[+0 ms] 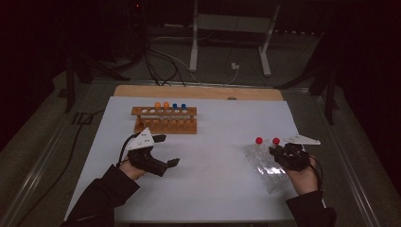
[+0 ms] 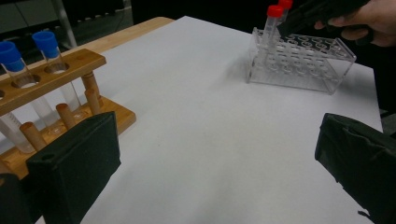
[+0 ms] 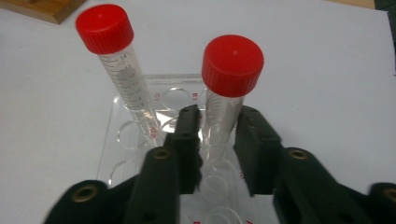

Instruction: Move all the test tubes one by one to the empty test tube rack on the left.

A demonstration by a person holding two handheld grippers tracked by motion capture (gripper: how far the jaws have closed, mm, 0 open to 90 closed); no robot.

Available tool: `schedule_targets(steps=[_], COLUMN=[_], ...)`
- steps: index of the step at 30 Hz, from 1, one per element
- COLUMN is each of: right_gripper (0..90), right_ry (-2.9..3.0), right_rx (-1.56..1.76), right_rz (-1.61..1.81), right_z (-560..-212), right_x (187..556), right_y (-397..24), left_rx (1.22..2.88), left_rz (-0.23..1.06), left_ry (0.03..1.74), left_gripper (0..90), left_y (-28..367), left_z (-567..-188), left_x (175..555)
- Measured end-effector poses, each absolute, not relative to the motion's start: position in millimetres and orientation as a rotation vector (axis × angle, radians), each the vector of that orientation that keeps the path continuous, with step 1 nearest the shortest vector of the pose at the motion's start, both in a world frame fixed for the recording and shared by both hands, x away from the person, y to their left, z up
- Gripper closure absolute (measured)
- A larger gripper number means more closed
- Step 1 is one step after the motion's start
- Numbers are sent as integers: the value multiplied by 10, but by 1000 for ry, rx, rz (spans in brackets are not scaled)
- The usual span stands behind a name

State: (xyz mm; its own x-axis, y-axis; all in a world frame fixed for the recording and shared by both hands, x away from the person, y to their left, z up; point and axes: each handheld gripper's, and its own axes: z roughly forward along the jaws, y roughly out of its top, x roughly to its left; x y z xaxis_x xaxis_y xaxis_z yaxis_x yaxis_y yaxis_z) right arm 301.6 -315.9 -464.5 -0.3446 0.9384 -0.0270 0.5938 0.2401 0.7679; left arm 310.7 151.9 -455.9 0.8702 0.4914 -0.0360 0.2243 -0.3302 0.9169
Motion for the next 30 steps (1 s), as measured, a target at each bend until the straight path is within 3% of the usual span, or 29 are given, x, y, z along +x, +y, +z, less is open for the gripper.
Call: schedule_targets(steps=[16, 30], right_gripper=[751, 751], right_ry=[1977, 1892], right_rx=[1381, 1276], right_rz=[994, 1040], right_z=[-4494, -4042], right_x=[2950, 2647], right_y=[-3199, -3258], left_rx=[1931, 1927], left_rz=[282, 291], left_ry=[530, 532], left_gripper=[9, 9], left_y=[1509, 1532], left_z=[-4568, -4543], left_x=[3107, 3098])
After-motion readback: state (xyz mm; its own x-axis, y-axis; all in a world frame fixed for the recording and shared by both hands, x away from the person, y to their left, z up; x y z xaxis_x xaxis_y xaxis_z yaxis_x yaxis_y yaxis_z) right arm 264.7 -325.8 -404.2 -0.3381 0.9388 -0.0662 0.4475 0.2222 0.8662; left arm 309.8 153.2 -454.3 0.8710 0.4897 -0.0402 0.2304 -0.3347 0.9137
